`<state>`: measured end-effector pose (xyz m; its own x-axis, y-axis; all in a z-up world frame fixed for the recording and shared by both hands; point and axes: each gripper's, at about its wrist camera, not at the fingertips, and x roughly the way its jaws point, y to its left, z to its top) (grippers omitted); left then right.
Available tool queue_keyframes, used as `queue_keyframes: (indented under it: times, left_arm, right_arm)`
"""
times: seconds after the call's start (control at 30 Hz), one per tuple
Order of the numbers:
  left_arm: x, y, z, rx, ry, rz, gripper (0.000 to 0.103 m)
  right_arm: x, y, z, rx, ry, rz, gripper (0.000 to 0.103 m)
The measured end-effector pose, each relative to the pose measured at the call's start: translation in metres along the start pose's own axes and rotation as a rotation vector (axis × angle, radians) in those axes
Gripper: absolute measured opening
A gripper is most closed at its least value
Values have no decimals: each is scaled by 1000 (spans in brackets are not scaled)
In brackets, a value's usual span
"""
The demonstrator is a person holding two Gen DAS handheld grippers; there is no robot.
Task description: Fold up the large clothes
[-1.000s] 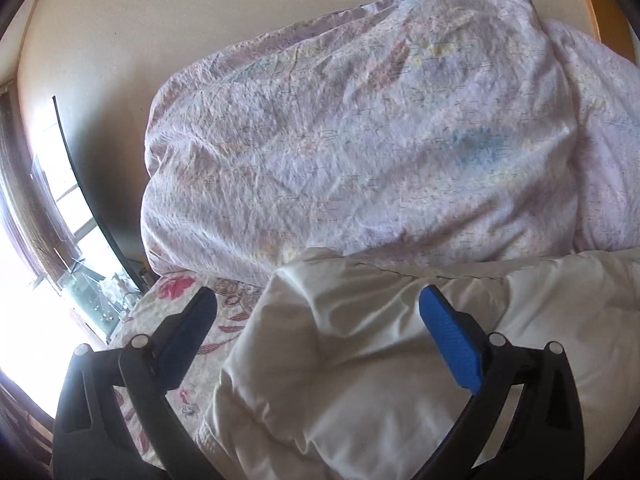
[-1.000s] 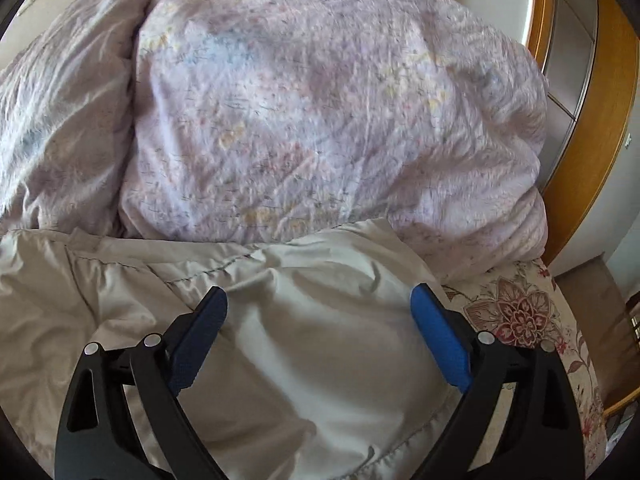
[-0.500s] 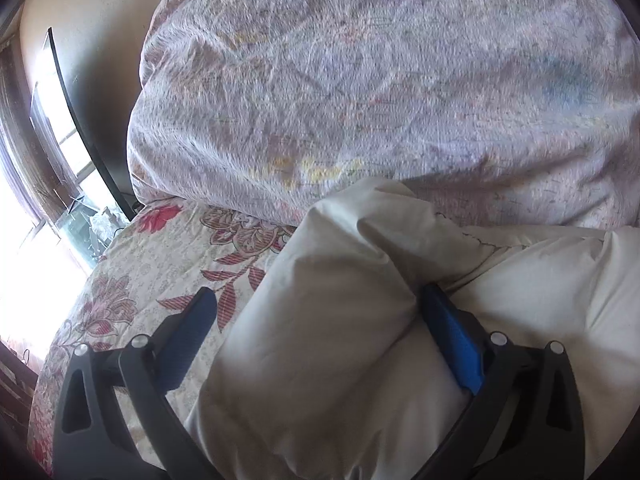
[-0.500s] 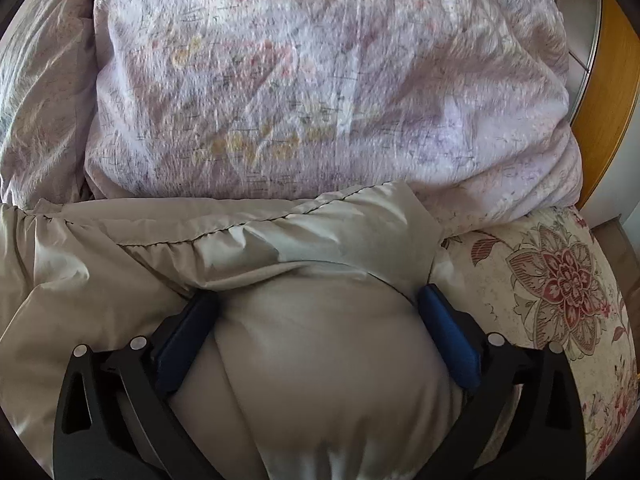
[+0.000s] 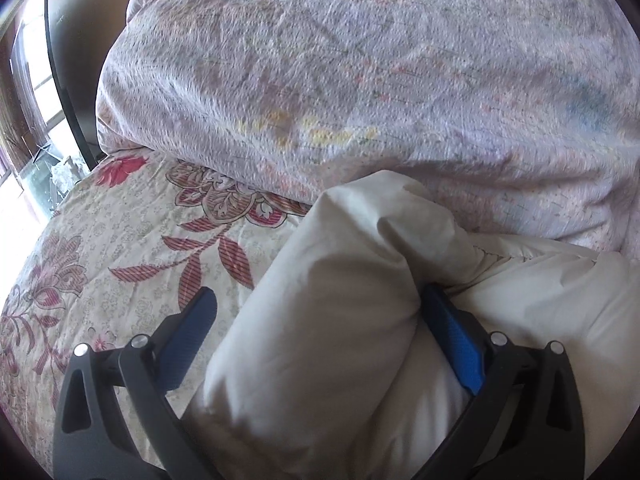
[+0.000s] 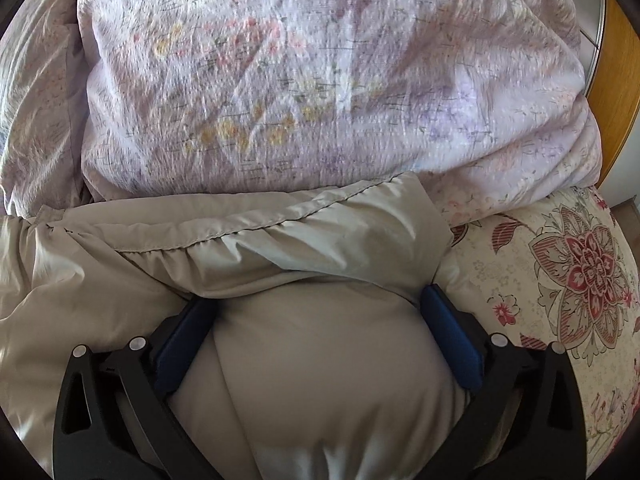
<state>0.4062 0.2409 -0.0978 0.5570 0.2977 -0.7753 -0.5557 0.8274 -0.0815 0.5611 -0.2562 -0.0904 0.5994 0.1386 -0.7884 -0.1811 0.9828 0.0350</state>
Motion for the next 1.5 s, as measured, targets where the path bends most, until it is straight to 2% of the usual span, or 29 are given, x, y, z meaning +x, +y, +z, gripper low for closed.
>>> queue_keyframes:
  times: [0.23, 0.37, 0.43, 0.47, 0.57, 0.67, 0.77, 0.83, 0.93, 1.0, 1.13, 1.33, 1.5]
  left_arm:
    - [5, 21, 3, -60, -1, -57, 101]
    - [1, 35, 3, -93, -19, -76, 101]
    - [-14, 45, -2, -101, -39, -43, 101]
    - [-28, 50, -5, -104, -57, -52, 100]
    - [-74, 69, -20, -119, -88, -164, 101]
    - [-112, 93, -42, -134, -58, -254, 101]
    - [-141, 95, -78, -175, -11, -317, 100]
    - [-151, 107, -99, -231, 8, -378, 100]
    - [-153, 118, -122, -308, 30, -447, 99]
    - [-149, 118, -132, -357, 57, -495, 96]
    - [-139, 110, -144, -426, 113, -543, 87]
    - [-120, 96, -150, -526, 150, -612, 74]
    - [-104, 91, -153, -598, 155, -625, 63]
  right_arm:
    - [1, -2, 2, 6, 3, -12, 102]
    - [0, 5, 2, -3, -11, -48, 102]
    - [-14, 2, -1, 11, -40, -94, 102]
    - [-27, -4, -4, 43, -68, -103, 102]
    - [-80, -41, -22, 222, -136, -4, 102]
    - [-124, -76, -53, 340, -128, 54, 102]
    - [-155, -97, -89, 426, -117, 100, 100]
    - [-164, -107, -111, 495, -92, 165, 94]
    - [-161, -109, -131, 570, -9, 272, 82]
    - [-152, -102, -141, 588, 39, 328, 78]
    - [-138, -90, -151, 626, 96, 356, 73]
    - [-119, -78, -159, 673, 121, 399, 65]
    - [-113, -81, -161, 714, 77, 426, 59]
